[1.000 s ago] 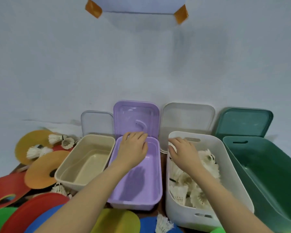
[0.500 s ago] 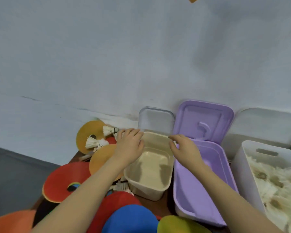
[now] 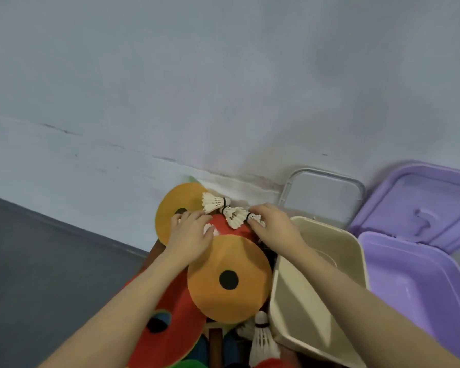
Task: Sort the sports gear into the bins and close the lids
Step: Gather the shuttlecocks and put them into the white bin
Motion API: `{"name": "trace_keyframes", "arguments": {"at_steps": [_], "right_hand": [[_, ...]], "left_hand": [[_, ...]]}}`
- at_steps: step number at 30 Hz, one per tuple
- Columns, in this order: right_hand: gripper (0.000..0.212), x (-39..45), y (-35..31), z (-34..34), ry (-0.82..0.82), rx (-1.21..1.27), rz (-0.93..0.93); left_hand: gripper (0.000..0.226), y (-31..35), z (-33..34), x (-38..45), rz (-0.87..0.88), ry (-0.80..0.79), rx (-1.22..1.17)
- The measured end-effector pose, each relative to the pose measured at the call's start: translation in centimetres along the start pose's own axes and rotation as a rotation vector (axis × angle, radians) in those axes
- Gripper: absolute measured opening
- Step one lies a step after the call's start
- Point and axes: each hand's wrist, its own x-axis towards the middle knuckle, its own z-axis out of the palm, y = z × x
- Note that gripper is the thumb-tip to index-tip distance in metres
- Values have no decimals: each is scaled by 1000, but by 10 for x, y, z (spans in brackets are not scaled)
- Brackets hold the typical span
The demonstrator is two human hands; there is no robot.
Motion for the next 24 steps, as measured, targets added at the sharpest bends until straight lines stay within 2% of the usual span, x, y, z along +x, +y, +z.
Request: {"name": "trace_keyframes", "arguments": {"at_steps": [6,11,15,19,24], "right_hand": [[31,56,6,43,-100,-64,55],[53,82,14,74,-253,-190,132],[55,87,10,89,-200,-214,156],[40,85,9,98,-128,-118,192],[38,73,1,83,-11,-22,121]], "left_hand": [[37,-31,29,21,-2,-105,2],[31,-41,46,23,33,-122,-134],[19,-42,48,21,17,-25,-286],[8,-43,47,18,-1,103,-416],[12,-38,32,23,-5,233,-515]]}}
